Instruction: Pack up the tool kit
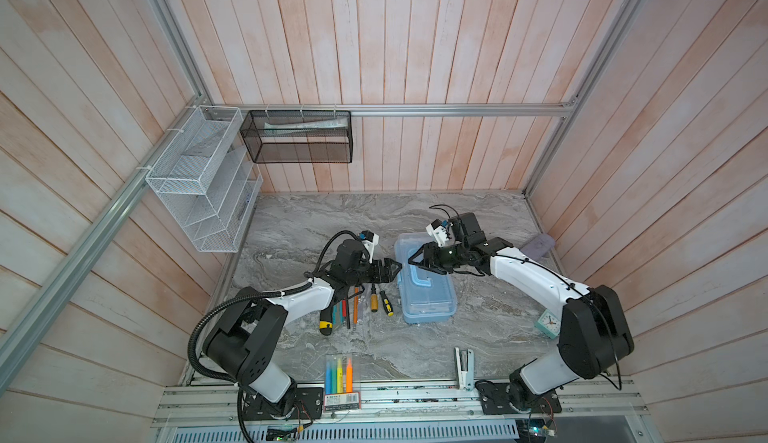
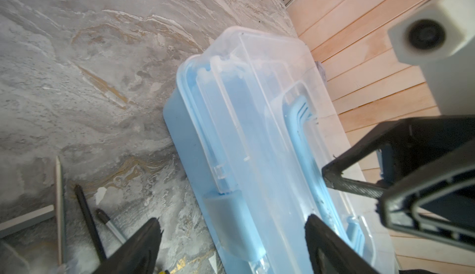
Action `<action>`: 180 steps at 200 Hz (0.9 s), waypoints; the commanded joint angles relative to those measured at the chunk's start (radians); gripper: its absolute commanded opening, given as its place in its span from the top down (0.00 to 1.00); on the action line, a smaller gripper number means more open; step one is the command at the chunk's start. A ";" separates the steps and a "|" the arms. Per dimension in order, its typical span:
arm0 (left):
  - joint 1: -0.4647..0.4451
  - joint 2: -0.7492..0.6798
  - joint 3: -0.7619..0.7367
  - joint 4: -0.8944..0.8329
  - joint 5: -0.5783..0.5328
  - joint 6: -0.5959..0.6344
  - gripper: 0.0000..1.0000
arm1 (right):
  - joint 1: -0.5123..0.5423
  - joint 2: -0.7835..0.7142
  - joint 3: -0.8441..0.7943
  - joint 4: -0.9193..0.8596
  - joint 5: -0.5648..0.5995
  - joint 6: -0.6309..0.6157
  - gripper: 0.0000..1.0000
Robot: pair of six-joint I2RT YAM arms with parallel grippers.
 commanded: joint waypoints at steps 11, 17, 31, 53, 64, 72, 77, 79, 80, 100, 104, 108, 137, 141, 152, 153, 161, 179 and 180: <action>-0.004 -0.020 0.019 -0.063 -0.067 0.041 0.10 | 0.008 0.026 0.008 -0.055 0.052 -0.018 0.47; -0.004 -0.013 0.019 -0.062 -0.064 0.041 0.11 | 0.008 0.028 0.007 -0.056 0.053 -0.016 0.47; -0.004 0.001 0.021 -0.045 -0.051 0.036 0.11 | 0.011 0.030 0.007 -0.055 0.048 -0.019 0.47; -0.012 0.034 0.048 -0.032 -0.035 0.037 0.11 | 0.013 0.036 0.004 -0.050 0.030 -0.021 0.47; -0.017 0.048 0.067 -0.033 -0.035 0.043 0.11 | 0.013 0.041 -0.004 -0.039 0.014 -0.018 0.47; -0.020 0.059 0.080 -0.034 -0.033 0.046 0.11 | 0.013 0.042 -0.014 -0.025 -0.002 -0.009 0.47; -0.021 0.066 0.088 -0.034 -0.031 0.048 0.11 | 0.013 0.043 -0.021 -0.015 -0.011 -0.003 0.47; -0.022 0.069 0.091 -0.033 -0.029 0.048 0.11 | 0.013 0.041 -0.022 -0.013 -0.014 -0.001 0.47; -0.022 0.070 0.094 -0.033 -0.028 0.048 0.11 | 0.013 0.042 -0.023 -0.011 -0.016 -0.001 0.47; -0.033 0.099 0.120 -0.027 -0.010 0.046 0.11 | 0.015 0.044 -0.045 0.043 -0.073 0.022 0.47; -0.036 0.105 0.123 -0.025 -0.006 0.044 0.11 | 0.015 0.044 -0.050 0.057 -0.089 0.027 0.47; -0.039 0.111 0.128 -0.022 0.000 0.043 0.11 | 0.015 0.045 -0.056 0.073 -0.107 0.032 0.47; -0.066 0.144 0.141 -0.010 0.010 0.034 0.11 | 0.009 0.056 -0.117 0.233 -0.257 0.089 0.47; -0.069 0.147 0.141 -0.009 0.012 0.031 0.11 | 0.008 0.059 -0.125 0.253 -0.270 0.102 0.47; -0.074 0.151 0.141 -0.001 0.016 0.026 0.11 | 0.007 0.060 -0.131 0.274 -0.271 0.102 0.48; -0.074 0.151 0.141 -0.001 0.016 0.026 0.11 | 0.008 0.060 -0.131 0.273 -0.271 0.099 0.49; -0.074 0.152 0.139 0.001 0.016 0.023 0.11 | 0.005 0.063 -0.126 0.256 -0.252 0.076 0.50; -0.075 0.146 0.133 0.004 0.016 0.022 0.11 | -0.001 0.067 -0.121 0.242 -0.241 0.036 0.54; -0.075 0.145 0.133 0.004 0.017 0.023 0.11 | -0.002 0.067 -0.120 0.242 -0.241 0.036 0.54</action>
